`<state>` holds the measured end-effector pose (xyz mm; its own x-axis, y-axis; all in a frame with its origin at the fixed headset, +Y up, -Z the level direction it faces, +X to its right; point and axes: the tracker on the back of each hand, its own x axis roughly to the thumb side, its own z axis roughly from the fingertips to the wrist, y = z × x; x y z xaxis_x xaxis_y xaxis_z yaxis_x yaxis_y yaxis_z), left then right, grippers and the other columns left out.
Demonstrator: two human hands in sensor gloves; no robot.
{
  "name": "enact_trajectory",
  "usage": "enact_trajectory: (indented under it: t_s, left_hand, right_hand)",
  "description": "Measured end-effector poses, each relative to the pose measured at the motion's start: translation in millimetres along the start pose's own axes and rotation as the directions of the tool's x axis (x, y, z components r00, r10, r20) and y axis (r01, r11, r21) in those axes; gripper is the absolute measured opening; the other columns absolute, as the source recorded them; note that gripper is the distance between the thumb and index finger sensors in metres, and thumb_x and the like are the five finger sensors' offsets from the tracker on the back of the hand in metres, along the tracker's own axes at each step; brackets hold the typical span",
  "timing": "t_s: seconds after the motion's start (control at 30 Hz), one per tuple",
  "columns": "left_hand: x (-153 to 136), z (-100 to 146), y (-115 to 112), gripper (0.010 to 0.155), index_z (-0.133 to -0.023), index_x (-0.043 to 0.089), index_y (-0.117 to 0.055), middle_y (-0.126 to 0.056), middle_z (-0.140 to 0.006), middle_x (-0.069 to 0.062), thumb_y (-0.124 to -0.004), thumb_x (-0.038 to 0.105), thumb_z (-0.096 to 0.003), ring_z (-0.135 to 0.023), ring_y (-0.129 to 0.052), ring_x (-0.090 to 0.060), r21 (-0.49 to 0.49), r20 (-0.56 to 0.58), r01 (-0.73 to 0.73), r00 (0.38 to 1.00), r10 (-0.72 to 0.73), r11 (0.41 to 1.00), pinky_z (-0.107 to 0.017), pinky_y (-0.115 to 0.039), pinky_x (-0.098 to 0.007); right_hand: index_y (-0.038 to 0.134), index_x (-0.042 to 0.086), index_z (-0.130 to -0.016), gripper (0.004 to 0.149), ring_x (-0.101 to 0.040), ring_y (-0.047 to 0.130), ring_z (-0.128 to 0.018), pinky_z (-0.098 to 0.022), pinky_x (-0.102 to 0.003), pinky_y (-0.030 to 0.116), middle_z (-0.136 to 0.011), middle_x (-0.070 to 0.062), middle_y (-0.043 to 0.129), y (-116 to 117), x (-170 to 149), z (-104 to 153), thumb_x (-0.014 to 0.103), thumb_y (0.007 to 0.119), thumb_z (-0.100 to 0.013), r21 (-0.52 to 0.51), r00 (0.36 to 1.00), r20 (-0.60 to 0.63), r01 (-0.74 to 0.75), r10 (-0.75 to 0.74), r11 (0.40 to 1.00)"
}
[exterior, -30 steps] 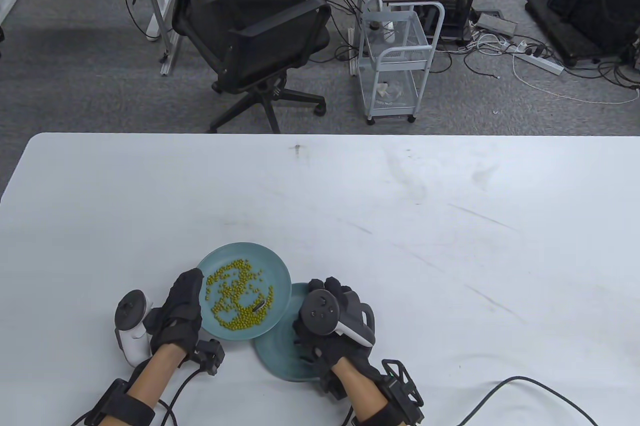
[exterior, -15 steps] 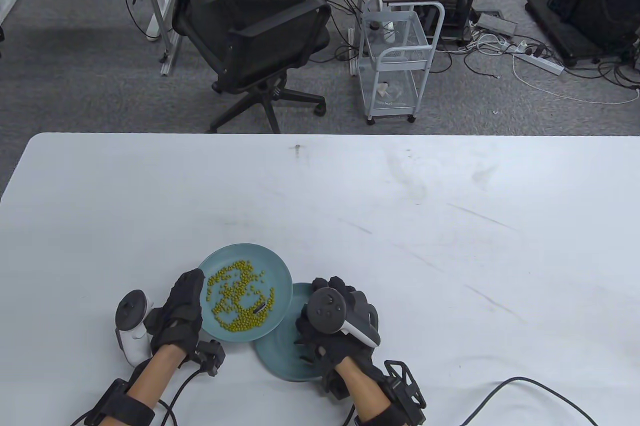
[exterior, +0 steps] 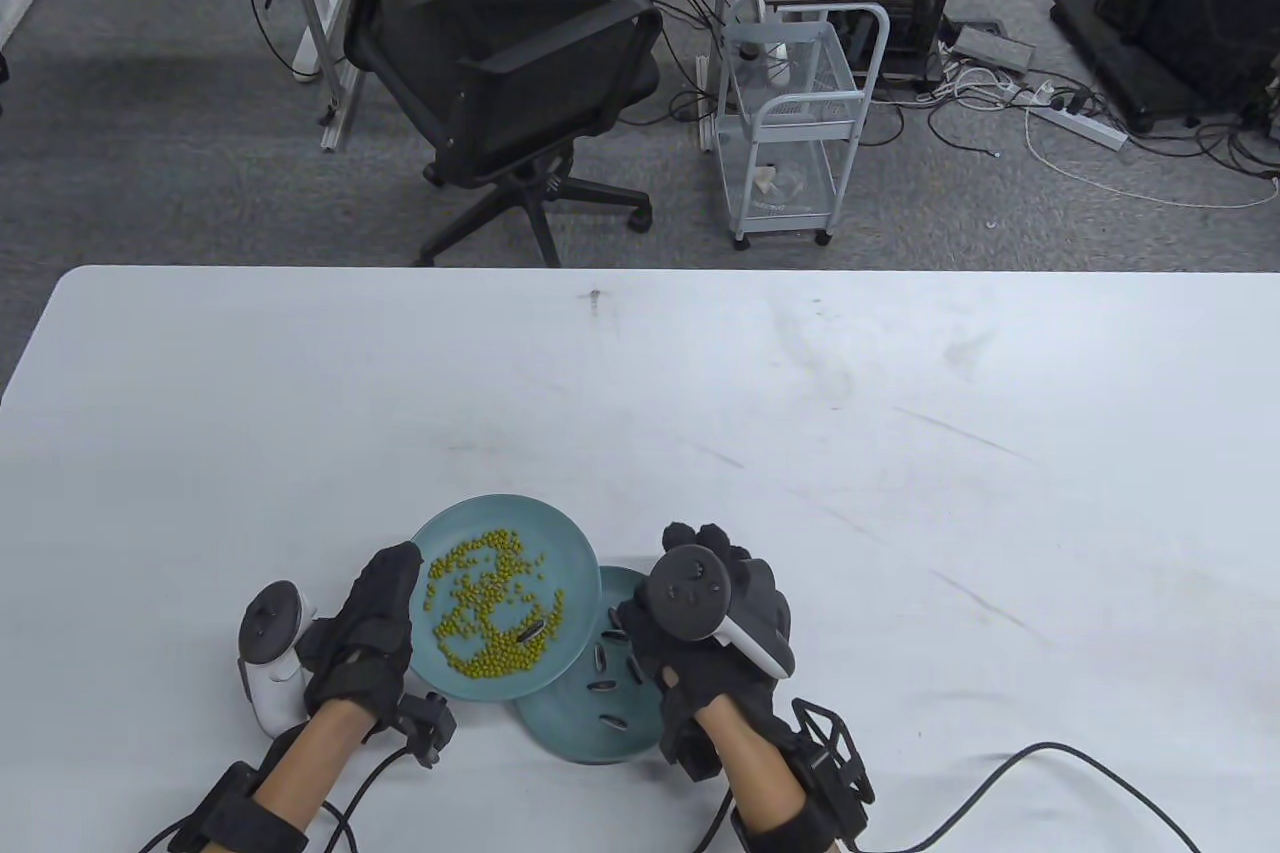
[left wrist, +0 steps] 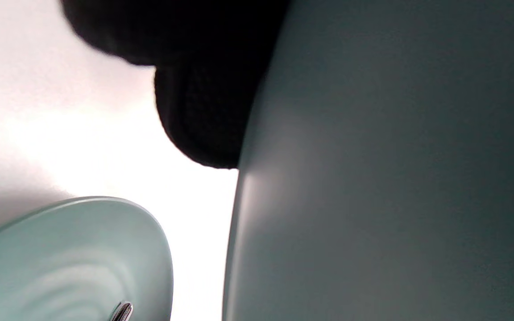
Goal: Pick sunflower seeds with hand pinch into plate
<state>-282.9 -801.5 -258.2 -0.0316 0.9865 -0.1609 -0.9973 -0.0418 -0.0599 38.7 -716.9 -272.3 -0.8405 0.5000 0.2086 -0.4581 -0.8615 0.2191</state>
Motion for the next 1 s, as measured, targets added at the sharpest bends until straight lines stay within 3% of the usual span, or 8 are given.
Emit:
enact_trajectory:
  t_s: [0.2, 0.37, 0.47, 0.63, 0.8, 1.0]
  left_hand:
    - [0, 0, -2, 0.048, -0.097, 0.014, -0.056, -0.089, -0.071, -0.011, -0.056, 0.051, -0.0658, -0.034, -0.104, -0.020, -0.020, -0.003, -0.012, 1.000, 0.012, 1.000, -0.020, -0.086, -0.027]
    - [0, 1, -6, 0.048, -0.097, 0.014, -0.056, -0.089, -0.071, -0.011, -0.056, 0.051, -0.0658, -0.033, -0.104, -0.020, -0.046, 0.001, -0.019, 1.000, 0.019, 0.999, -0.019, -0.086, -0.027]
    - [0, 1, -7, 0.048, -0.097, 0.014, -0.056, -0.089, -0.071, -0.012, -0.057, 0.050, -0.0658, -0.034, -0.103, -0.021, -0.057, 0.002, -0.014, 1.000, 0.014, 0.998, -0.020, -0.086, -0.027]
    - [-7, -4, -2, 0.048, -0.097, 0.014, -0.056, -0.088, -0.072, -0.012, -0.057, 0.051, -0.0658, -0.034, -0.103, -0.021, -0.044, -0.024, -0.014, 1.000, 0.012, 0.999, -0.020, -0.086, -0.028]
    - [-14, -8, 5, 0.048, -0.097, 0.014, -0.055, -0.088, -0.072, -0.012, -0.056, 0.051, -0.0657, -0.034, -0.103, -0.021, -0.008, -0.052, -0.040, 0.998, 0.039, 0.999, -0.020, -0.086, -0.028]
    - [-14, -9, 7, 0.048, -0.097, 0.014, -0.055, -0.088, -0.072, -0.012, -0.057, 0.050, -0.0656, -0.034, -0.103, -0.021, -0.010, -0.052, -0.034, 0.998, 0.033, 0.999, -0.020, -0.086, -0.028]
  right_hand:
    - [0.085, -0.010, -0.085, 0.041, -0.071, 0.015, -0.097, -0.062, -0.081, 0.013, -0.113, -0.040, 0.031, -35, 43, -7, 0.021, 0.086, -0.059, 0.025, 0.994, 0.101, -0.043, 0.040, 0.999]
    - [0.086, -0.012, -0.085, 0.040, -0.072, 0.015, -0.096, -0.062, -0.081, 0.012, -0.113, -0.041, 0.032, -42, 75, -20, 0.019, 0.087, -0.058, 0.096, 0.982, 0.190, -0.020, 0.001, 0.995]
    - [0.086, -0.010, -0.085, 0.039, -0.071, 0.014, -0.097, -0.062, -0.081, 0.011, -0.113, -0.040, 0.031, -33, 87, -24, 0.018, 0.087, -0.058, 0.136, 0.967, 0.255, -0.052, 0.016, 0.989]
    - [0.085, -0.006, -0.086, 0.037, -0.069, 0.010, -0.098, -0.062, -0.081, 0.011, -0.115, -0.037, 0.027, -3, 98, -25, 0.016, 0.089, -0.057, 0.237, 0.906, 0.400, -0.247, 0.138, 0.940]
    - [0.084, -0.002, -0.090, 0.041, -0.068, 0.008, -0.098, -0.063, -0.080, 0.011, -0.116, -0.035, 0.024, 18, 97, -29, 0.016, 0.091, -0.055, 0.227, 0.855, 0.455, -0.382, 0.249, 0.896]
    - [0.084, -0.001, -0.090, 0.041, -0.068, 0.010, -0.099, -0.063, -0.080, 0.012, -0.116, -0.034, 0.026, 27, 99, -29, 0.017, 0.092, -0.054, 0.170, 0.828, 0.486, -0.403, 0.279, 0.899]
